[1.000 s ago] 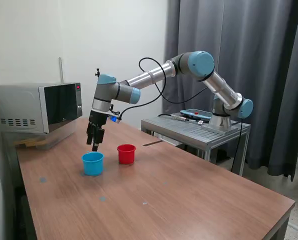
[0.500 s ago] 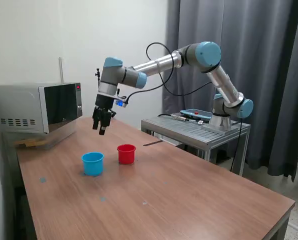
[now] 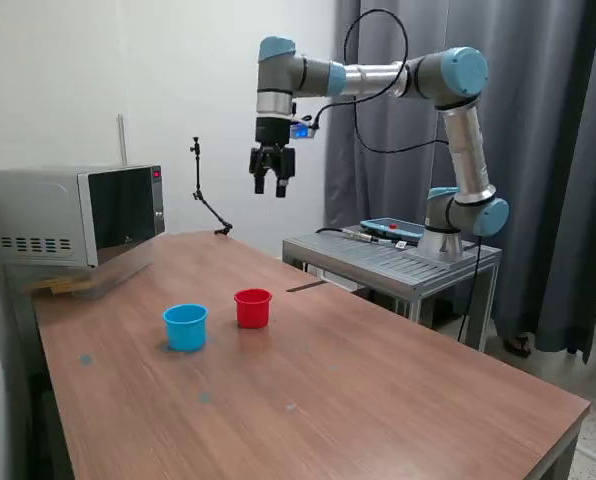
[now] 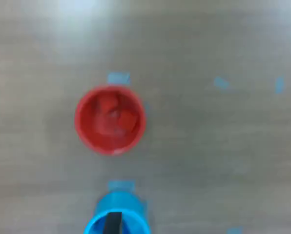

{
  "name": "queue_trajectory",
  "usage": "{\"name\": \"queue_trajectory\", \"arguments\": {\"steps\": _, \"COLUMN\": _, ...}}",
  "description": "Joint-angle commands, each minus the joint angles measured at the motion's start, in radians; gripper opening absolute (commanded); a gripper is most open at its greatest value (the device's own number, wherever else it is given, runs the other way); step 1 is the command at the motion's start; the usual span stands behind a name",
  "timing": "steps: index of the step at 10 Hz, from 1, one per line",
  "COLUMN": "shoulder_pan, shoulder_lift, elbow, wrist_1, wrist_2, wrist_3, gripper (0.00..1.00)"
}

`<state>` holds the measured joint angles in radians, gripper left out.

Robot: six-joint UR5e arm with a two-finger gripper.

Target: Place red objects in the red bin, and blue objects in the blue bin.

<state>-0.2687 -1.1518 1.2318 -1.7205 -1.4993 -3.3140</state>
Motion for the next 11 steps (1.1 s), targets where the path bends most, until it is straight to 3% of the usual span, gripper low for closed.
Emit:
{"name": "queue_trajectory", "arguments": {"steps": 1, "shoulder_pan": 0.040, "shoulder_lift": -0.130, "elbow": 0.023, "wrist_1": 0.172, "wrist_2": -0.002, "wrist_3": -0.007, "gripper": 1.00}}
{"name": "queue_trajectory", "arguments": {"steps": 5, "shoulder_pan": 0.042, "shoulder_lift": -0.351, "elbow": 0.081, "wrist_1": 0.341, "wrist_2": -0.004, "wrist_3": -0.013, "gripper": 1.00}}
{"name": "queue_trajectory", "arguments": {"steps": 11, "shoulder_pan": 0.086, "shoulder_lift": -0.476, "elbow": 0.193, "wrist_1": 0.352, "wrist_2": -0.002, "wrist_3": 0.004, "gripper": 1.00}}
